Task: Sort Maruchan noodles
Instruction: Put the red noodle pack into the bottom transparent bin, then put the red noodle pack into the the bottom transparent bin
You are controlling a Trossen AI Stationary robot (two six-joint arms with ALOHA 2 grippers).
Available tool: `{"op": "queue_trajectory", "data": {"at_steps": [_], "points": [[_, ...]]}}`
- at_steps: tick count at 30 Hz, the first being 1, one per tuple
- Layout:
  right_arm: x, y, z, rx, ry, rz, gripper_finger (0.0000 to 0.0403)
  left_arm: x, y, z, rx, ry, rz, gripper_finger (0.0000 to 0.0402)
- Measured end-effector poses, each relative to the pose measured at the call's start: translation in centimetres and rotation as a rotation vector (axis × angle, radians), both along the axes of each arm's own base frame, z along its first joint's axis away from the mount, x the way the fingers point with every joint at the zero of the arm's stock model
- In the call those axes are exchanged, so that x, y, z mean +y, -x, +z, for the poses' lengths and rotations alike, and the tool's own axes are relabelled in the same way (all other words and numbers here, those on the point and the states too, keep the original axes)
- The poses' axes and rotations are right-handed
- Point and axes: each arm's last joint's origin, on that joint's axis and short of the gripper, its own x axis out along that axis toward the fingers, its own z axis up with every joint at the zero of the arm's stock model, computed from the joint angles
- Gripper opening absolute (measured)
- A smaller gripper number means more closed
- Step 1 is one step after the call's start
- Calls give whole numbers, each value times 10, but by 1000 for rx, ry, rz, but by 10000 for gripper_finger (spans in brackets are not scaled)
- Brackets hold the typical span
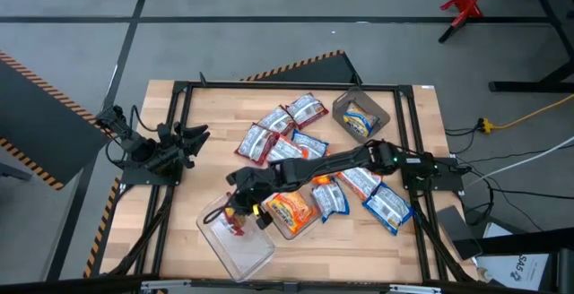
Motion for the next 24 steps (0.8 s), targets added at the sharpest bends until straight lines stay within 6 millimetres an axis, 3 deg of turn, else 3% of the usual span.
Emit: {"op": "queue_trajectory", "data": {"at_steps": [7, 18, 24], "points": [[1, 1, -1, 10, -6, 14, 11, 0, 0, 0, 2, -3, 1, 172], [0, 0, 1, 9, -17, -12, 135, 0, 0, 0, 2, -3, 1, 172], [8, -1, 16, -70, -22, 22, 135, 0, 0, 0, 6, -6, 1, 172]]}}
